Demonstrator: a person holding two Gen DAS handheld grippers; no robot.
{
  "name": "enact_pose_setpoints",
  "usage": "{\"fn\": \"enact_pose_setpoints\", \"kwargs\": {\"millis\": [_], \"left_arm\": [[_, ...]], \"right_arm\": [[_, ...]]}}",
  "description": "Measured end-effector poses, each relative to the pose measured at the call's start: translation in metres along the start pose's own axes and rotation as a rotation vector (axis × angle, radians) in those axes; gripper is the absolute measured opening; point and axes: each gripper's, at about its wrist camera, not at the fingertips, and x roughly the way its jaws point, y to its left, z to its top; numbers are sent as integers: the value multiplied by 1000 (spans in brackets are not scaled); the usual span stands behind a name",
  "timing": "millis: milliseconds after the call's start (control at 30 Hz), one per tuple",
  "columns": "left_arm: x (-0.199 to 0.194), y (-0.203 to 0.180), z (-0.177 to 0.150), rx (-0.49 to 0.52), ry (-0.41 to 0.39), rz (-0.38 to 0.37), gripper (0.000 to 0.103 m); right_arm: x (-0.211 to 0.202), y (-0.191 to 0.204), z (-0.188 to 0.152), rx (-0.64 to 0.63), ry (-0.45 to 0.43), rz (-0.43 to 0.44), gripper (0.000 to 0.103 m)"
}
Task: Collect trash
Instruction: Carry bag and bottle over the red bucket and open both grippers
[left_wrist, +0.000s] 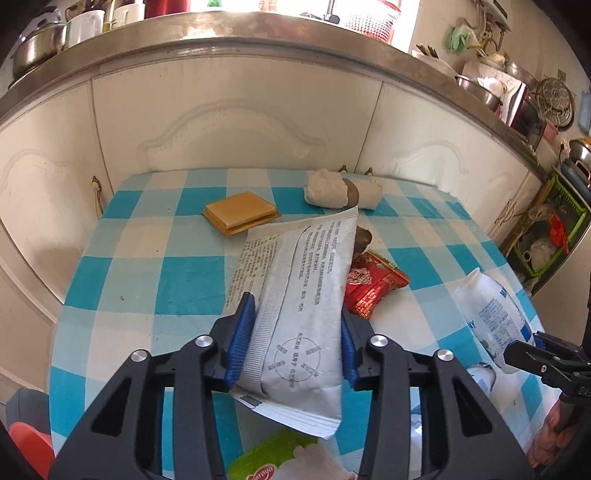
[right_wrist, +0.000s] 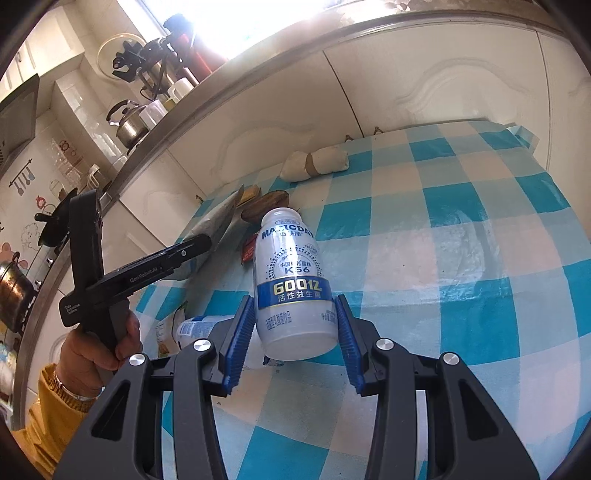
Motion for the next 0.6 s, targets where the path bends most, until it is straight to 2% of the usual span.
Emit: {"fn": "enact_pose_setpoints", "kwargs": {"millis": [67, 100, 133, 333, 600], "left_arm": [[-6, 2, 0, -18, -10, -11, 37], [-8, 3, 1, -24, -13, -16, 27], [-11, 4, 1, -33, -21, -23, 22], [-29, 14, 3, -95, -51, -47, 14], [-55, 30, -9, -171, -73, -96, 10]], "right_arm": [[-4, -1, 1, 9, -12, -4, 45], [-7, -1, 1, 11, -18, -7, 45], [-10, -1, 2, 13, -26, -10, 45], [-22, 2, 7, 25, -60, -6, 45], [-34, 19, 7, 7, -77, 5, 45]]}}
